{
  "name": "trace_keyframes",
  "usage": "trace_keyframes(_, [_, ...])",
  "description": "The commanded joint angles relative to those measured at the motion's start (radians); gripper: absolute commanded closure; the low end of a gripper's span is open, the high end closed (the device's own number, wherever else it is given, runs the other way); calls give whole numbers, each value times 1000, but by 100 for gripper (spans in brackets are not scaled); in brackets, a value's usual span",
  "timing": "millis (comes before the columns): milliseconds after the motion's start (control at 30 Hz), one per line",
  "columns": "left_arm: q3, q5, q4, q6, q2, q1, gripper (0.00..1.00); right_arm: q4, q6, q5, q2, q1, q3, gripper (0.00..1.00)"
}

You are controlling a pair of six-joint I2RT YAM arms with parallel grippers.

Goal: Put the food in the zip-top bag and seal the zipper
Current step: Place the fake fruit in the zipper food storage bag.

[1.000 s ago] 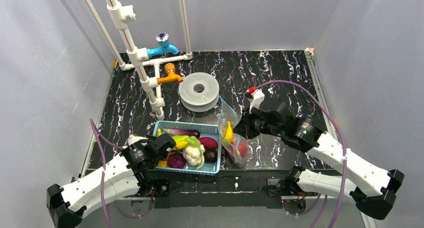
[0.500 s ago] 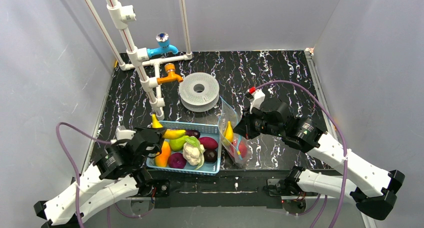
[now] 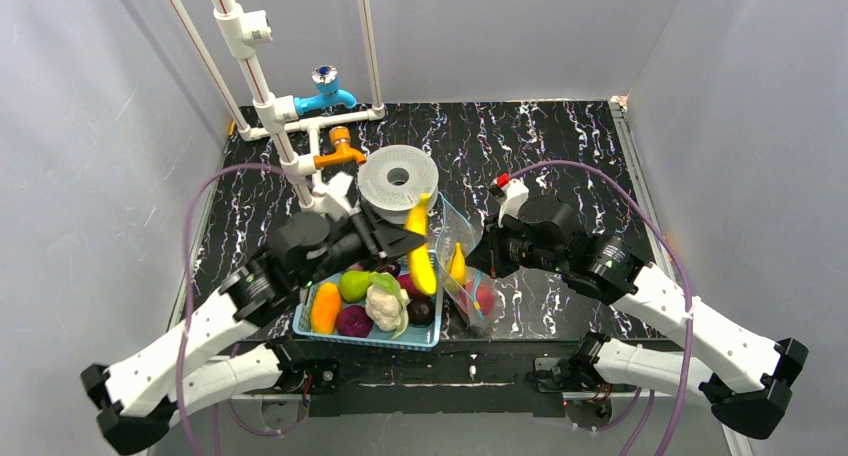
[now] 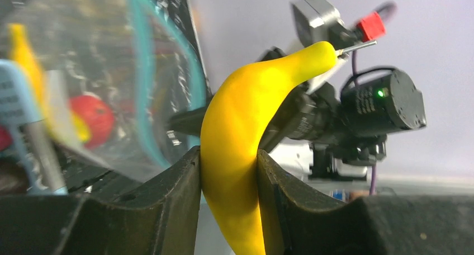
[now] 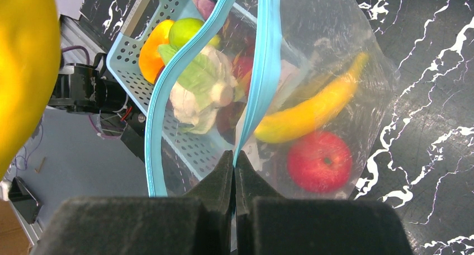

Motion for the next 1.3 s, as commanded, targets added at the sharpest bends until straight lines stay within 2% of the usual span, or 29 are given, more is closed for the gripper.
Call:
trace_keyframes(0, [79, 275, 121, 118, 129, -3, 71, 33, -3, -9, -6, -6, 27, 99])
trace_keyframes(200, [-7, 271, 359, 12, 202, -3, 71, 62, 5, -5, -17, -6, 23, 99])
trace_keyframes(333, [-74, 206, 484, -81, 239, -3, 71, 91, 13, -20, -28, -6, 15, 99])
trace_keyframes(500, [-205, 51, 545, -213, 178, -3, 71, 106, 27, -26, -37, -6, 6, 99])
trace_keyframes(667, [-319, -23, 658, -324, 128, -3, 67, 120, 35, -19, -39, -7, -9, 99])
trace_keyframes(900, [-308, -3, 666, -351, 175, -3, 53, 124, 35, -18, -27, -7, 3, 99])
trace_keyframes(1067, [-311, -14, 666, -348, 171, -3, 26, 117, 34, -13, -28, -7, 12, 99])
trace_keyframes(1200, [-275, -29, 554, -307, 143, -3, 10, 112, 31, -10, -28, -7, 14, 99])
trace_keyframes(1267, [-229, -45, 439, -277, 130, -4, 9, 111, 29, -8, -30, -7, 12, 99])
